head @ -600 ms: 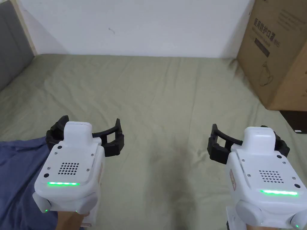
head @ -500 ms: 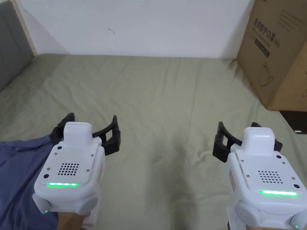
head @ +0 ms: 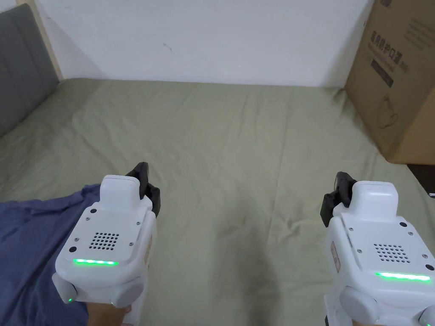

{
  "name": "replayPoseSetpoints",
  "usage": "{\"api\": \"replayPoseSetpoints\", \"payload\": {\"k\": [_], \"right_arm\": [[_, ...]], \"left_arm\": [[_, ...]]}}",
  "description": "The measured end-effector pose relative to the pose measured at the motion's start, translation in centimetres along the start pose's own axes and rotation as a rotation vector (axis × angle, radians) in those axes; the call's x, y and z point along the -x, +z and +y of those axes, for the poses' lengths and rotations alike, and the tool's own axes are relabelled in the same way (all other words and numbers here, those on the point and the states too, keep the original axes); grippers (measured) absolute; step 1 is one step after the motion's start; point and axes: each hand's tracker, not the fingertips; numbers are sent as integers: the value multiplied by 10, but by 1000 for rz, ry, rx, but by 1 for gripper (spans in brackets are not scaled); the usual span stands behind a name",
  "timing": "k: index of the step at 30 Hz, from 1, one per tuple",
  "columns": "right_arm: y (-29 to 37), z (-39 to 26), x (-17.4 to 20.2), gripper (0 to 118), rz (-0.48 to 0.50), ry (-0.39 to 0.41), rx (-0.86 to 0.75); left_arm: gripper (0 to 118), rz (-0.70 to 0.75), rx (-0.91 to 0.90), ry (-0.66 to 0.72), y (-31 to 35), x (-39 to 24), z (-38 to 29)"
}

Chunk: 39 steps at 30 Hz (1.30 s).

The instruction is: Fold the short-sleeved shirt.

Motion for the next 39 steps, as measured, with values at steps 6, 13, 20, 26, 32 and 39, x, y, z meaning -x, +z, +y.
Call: {"api": "replayPoseSetpoints", "payload": {"k": [6,13,20,26,32,39], "right_arm": [[-12,9,41,0,120,7,-18],[-17,21,128,0,346,-10,-45],[-11,27,208,0,530,-27,-44],[-8,25,243,0,620,-28,-21],[-12,22,247,0,635,-9,-9],[-27,22,227,0,572,7,-10]], "left_arm": [[0,119,-8,6,17,44,5],[0,339,13,-40,65,122,5],[0,511,67,-60,117,194,2],[0,590,94,-58,143,223,1],[0,572,115,-44,136,232,-2],[0,446,258,108,76,242,-11]]}}
